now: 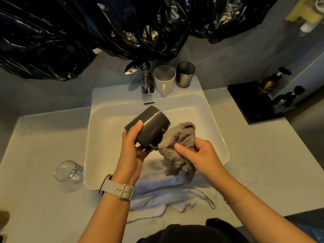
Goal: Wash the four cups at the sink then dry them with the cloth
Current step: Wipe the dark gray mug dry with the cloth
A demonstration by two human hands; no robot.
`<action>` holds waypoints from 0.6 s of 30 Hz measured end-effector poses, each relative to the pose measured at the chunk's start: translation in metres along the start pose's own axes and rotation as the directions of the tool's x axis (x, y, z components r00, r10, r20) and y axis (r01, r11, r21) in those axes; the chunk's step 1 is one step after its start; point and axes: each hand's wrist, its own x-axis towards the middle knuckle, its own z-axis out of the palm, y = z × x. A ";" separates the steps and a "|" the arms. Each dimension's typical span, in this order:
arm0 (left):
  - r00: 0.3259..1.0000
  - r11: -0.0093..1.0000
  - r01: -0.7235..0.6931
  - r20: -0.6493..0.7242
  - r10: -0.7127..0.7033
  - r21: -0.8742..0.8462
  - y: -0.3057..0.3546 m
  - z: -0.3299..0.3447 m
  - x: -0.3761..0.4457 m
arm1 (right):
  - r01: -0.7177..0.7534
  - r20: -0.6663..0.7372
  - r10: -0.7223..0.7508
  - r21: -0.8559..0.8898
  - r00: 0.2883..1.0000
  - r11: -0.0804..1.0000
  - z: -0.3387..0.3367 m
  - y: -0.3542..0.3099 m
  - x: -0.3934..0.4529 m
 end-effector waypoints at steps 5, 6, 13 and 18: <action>0.991 0.969 -0.087 0.119 0.060 0.232 0.012 -0.010 -0.002 | 0.171 -0.022 -0.170 0.147 0.985 0.974 -0.023 -0.008 -0.007; 0.989 0.958 -0.081 0.140 0.044 0.274 0.012 -0.007 -0.004 | 0.201 0.035 -0.207 0.133 0.978 0.970 -0.021 -0.010 -0.006; 0.981 0.944 -0.001 0.185 -0.063 0.329 0.005 0.016 -0.012 | 0.519 0.266 -0.472 -0.143 0.840 0.843 -0.010 -0.020 0.011; 0.982 0.914 -0.165 0.151 0.116 0.370 0.001 0.025 -0.021 | 0.165 0.185 -0.219 0.272 0.958 0.948 0.004 -0.038 0.019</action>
